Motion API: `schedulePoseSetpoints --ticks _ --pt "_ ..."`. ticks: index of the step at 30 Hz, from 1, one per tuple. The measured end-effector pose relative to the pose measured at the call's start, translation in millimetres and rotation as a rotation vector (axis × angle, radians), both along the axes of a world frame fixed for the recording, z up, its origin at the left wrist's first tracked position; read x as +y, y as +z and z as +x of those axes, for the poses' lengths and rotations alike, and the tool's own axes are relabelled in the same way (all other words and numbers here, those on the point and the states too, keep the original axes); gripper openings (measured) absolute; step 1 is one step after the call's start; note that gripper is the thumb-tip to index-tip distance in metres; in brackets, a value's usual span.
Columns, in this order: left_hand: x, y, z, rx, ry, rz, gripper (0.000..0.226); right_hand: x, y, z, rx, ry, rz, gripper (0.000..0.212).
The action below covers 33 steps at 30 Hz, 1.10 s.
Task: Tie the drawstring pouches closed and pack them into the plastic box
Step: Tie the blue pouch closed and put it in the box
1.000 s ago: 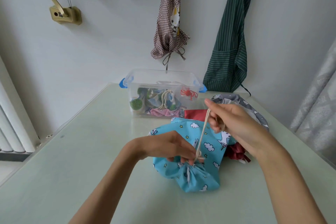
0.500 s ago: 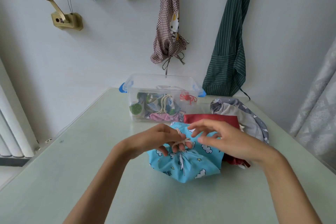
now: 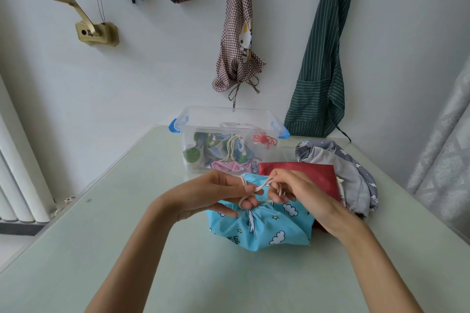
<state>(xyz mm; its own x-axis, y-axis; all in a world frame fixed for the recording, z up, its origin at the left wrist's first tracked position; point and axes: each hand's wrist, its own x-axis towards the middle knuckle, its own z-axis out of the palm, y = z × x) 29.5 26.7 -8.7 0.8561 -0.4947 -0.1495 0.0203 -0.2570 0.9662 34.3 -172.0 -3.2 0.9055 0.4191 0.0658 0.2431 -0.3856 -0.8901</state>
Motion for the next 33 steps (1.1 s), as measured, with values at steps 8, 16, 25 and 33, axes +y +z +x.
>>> schedulePoseSetpoints --ticks 8,16,25,33 --pt "5 -5 7 0.129 0.183 -0.204 0.021 -22 7 -3 -0.331 -0.251 -0.226 0.053" --pt "5 -6 10 0.137 0.287 -0.263 0.010 -29 18 -12 -0.418 -0.309 -0.382 0.009" --pt "-1 -5 9 0.112 0.341 -0.266 0.008 11 0 -15 -0.517 -0.306 -0.397 0.008" --pt "-1 -2 6 0.068 0.354 -0.305 0.019 7 9 -17 -0.396 -0.103 -0.195 0.024"
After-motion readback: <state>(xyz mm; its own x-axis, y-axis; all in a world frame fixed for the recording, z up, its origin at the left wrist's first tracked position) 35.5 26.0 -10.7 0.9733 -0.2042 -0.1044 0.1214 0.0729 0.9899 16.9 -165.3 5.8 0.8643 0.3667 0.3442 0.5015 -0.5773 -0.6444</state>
